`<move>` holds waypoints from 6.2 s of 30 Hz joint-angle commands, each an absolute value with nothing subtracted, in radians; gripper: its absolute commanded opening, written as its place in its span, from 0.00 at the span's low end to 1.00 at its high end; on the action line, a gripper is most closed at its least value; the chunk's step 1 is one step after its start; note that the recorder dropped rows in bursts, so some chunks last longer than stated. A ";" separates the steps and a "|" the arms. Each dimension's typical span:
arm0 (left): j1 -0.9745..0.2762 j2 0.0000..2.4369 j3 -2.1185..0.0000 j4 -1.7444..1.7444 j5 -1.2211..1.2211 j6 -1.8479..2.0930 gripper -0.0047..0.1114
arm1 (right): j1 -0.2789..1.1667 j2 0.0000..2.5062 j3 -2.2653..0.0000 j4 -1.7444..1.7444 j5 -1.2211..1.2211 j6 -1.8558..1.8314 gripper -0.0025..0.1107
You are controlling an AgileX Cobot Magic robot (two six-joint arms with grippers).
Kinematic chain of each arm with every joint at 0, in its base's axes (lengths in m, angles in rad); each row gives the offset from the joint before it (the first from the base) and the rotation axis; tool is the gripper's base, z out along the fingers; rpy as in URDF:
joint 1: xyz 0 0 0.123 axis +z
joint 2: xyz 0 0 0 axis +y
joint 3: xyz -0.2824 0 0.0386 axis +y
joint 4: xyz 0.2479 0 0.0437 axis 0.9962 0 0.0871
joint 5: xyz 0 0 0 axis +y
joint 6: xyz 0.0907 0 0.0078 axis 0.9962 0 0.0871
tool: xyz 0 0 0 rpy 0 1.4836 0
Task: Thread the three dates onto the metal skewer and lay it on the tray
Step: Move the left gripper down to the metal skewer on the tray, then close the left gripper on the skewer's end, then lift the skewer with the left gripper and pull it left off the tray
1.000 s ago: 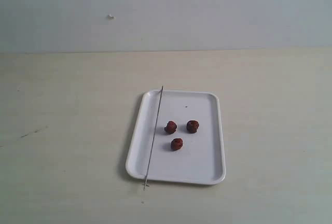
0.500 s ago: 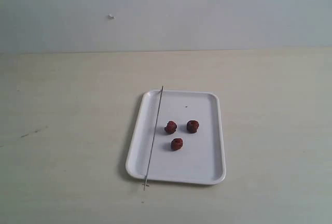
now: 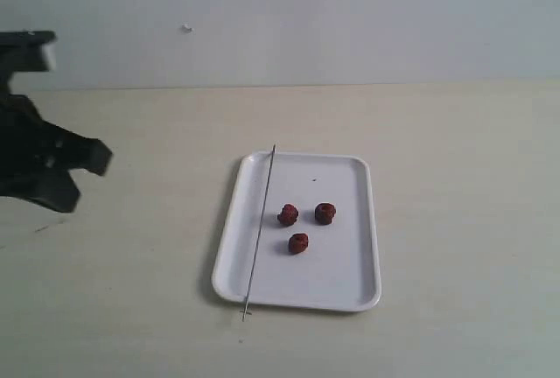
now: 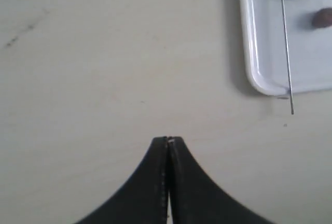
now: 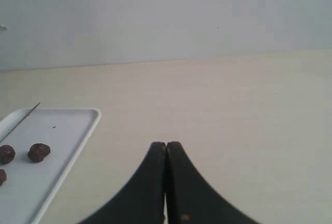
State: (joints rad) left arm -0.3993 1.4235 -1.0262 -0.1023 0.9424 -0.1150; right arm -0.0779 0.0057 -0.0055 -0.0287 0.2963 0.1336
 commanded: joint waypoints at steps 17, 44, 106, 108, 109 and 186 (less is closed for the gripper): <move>-0.649 1.862 -1.391 -0.071 0.974 -0.163 0.48 | -0.081 0.000 0.000 -0.027 0.289 0.135 0.02; -0.649 1.912 -1.395 -0.281 0.895 -0.060 0.52 | -0.081 0.000 0.000 -0.027 0.289 0.135 0.02; -0.791 2.077 -1.390 0.000 0.728 -0.370 0.60 | -0.081 0.000 0.000 -0.027 0.289 0.135 0.02; -0.791 2.090 -1.390 0.000 0.728 -0.370 0.60 | -0.081 0.000 0.000 -0.027 0.289 0.135 0.02; -0.791 2.100 -1.390 0.000 0.728 -0.370 0.60 | -0.081 0.000 0.000 -0.027 0.289 0.135 0.02; -0.585 1.628 -0.884 0.143 0.691 -0.037 0.04 | -0.081 0.000 0.000 0.085 -0.204 0.273 0.02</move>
State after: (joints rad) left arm -0.6023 1.6388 -0.8870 0.1657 0.6989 -0.0267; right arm -0.0779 0.0057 -0.0055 0.0355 -0.0704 0.2039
